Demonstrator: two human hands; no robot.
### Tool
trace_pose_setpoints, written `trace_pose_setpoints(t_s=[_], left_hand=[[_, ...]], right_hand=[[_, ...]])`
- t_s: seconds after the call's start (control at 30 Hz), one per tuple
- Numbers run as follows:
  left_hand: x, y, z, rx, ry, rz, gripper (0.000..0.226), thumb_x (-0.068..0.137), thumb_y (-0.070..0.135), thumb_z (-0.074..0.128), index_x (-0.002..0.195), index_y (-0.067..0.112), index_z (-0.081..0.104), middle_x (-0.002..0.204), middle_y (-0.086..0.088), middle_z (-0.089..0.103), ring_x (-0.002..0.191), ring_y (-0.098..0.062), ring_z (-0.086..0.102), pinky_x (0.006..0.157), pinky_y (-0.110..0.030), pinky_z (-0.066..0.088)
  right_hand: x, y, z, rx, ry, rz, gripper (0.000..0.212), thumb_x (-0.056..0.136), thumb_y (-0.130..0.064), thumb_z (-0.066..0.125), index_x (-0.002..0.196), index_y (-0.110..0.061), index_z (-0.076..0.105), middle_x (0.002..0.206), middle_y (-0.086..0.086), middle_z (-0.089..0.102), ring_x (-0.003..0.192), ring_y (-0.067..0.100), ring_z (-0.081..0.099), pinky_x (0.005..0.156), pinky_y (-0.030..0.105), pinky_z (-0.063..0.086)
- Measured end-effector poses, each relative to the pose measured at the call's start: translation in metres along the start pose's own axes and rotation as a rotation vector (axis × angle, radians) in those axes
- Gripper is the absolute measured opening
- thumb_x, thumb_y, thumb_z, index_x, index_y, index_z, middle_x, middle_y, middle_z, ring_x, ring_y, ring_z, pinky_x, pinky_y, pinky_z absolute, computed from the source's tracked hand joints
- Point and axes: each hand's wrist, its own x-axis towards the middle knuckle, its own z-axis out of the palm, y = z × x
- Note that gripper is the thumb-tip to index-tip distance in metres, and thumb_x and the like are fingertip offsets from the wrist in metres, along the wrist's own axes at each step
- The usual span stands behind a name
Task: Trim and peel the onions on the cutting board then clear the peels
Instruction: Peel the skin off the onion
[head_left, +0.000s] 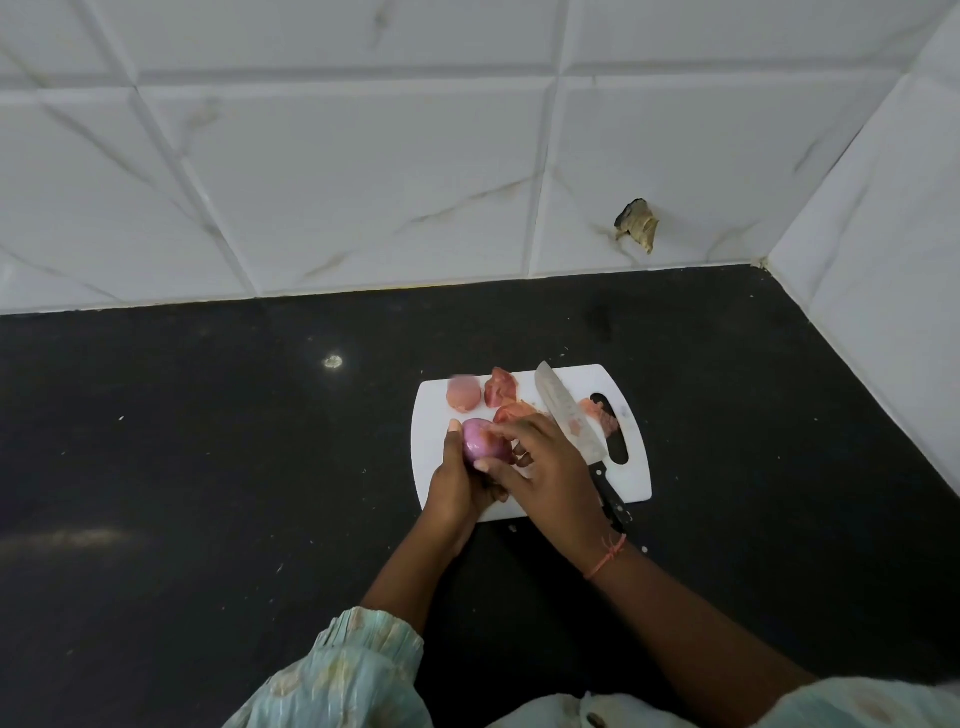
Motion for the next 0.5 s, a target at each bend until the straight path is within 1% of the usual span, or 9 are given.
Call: trace_pose_setpoints(t_s=[0.03,0.07,0.1,0.17,0.27,0.37,0.43,0.47,0.5], left_hand=[[-0.0012,0.0008,-0.0002,-0.004,0.001,-0.010,0.062,0.106,0.055,0.020,0.119,0.016,0.065,0.109,-0.011,0.076,0.105,-0.026,0.070,0.103,-0.050,0.049],[-0.0022,0.0013,-0.0001,0.004,-0.001,-0.013,0.060,0.106,0.055,0.020,0.122,0.018,0.064,0.111,-0.009,0.076,0.107,-0.024,0.070,0.107,-0.052,0.047],[-0.0033,0.0019,0.0004,0.014,0.001,-0.013,0.058,0.106,0.054,0.021,0.122,0.018,0.063,0.111,-0.006,0.077,0.107,-0.021,0.071,0.108,-0.053,0.046],[-0.0056,0.0039,0.0021,0.044,0.004,-0.011,0.055,0.107,0.051,0.022,0.116,0.020,0.065,0.105,-0.001,0.078,0.102,-0.017,0.073,0.107,-0.052,0.046],[-0.0053,0.0044,0.0033,0.071,0.010,-0.013,0.051,0.108,0.049,0.021,0.110,0.024,0.066,0.100,0.004,0.079,0.099,-0.014,0.073,0.106,-0.051,0.046],[-0.0051,0.0047,0.0031,0.080,0.031,-0.014,0.052,0.108,0.049,0.022,0.113,0.021,0.066,0.103,0.000,0.078,0.103,-0.018,0.073,0.106,-0.052,0.048],[-0.0042,0.0031,0.0018,0.065,0.044,-0.012,0.055,0.108,0.050,0.023,0.114,0.018,0.067,0.107,-0.006,0.077,0.106,-0.024,0.071,0.104,-0.052,0.049],[-0.0038,0.0026,0.0017,0.062,0.045,-0.008,0.057,0.107,0.051,0.023,0.114,0.016,0.068,0.107,-0.009,0.077,0.104,-0.026,0.071,0.098,-0.051,0.052],[-0.0025,0.0018,0.0017,0.062,0.042,-0.004,0.059,0.107,0.051,0.023,0.113,0.014,0.068,0.105,-0.012,0.077,0.097,-0.027,0.070,0.089,-0.047,0.055]], right_hand=[[-0.0009,-0.0010,0.0010,-0.039,-0.003,-0.006,0.035,0.087,-0.034,0.072,0.119,-0.022,0.067,0.125,-0.006,0.059,0.114,0.007,0.055,0.091,0.019,0.051],[-0.0014,-0.0017,0.0013,-0.064,0.011,-0.006,0.036,0.085,-0.034,0.074,0.118,-0.021,0.067,0.124,-0.004,0.060,0.111,0.008,0.057,0.088,0.020,0.053],[-0.0015,-0.0024,0.0010,-0.079,0.031,-0.007,0.035,0.083,-0.033,0.075,0.115,-0.020,0.068,0.120,-0.004,0.062,0.105,0.009,0.059,0.084,0.021,0.055],[-0.0005,-0.0036,-0.0002,-0.109,0.057,-0.021,0.030,0.081,-0.034,0.076,0.105,-0.017,0.070,0.111,-0.004,0.064,0.094,0.010,0.061,0.076,0.024,0.056],[0.0011,-0.0040,-0.0018,-0.146,0.061,-0.032,0.024,0.080,-0.034,0.074,0.095,-0.015,0.070,0.101,-0.004,0.064,0.086,0.010,0.061,0.070,0.025,0.056],[0.0026,-0.0057,-0.0027,-0.201,0.038,-0.056,0.026,0.080,-0.038,0.067,0.091,-0.014,0.070,0.094,-0.004,0.065,0.081,0.009,0.059,0.067,0.025,0.054],[0.0043,-0.0069,-0.0029,-0.214,0.037,-0.072,0.028,0.081,-0.039,0.062,0.089,-0.014,0.071,0.090,-0.003,0.065,0.078,0.009,0.058,0.065,0.023,0.052],[0.0047,-0.0068,-0.0026,-0.215,0.053,-0.083,0.029,0.082,-0.038,0.060,0.087,-0.013,0.071,0.088,-0.003,0.066,0.076,0.009,0.058,0.064,0.024,0.052],[0.0049,-0.0062,-0.0024,-0.212,0.073,-0.089,0.027,0.083,-0.036,0.058,0.085,-0.012,0.071,0.086,-0.002,0.066,0.074,0.009,0.057,0.064,0.025,0.052]])
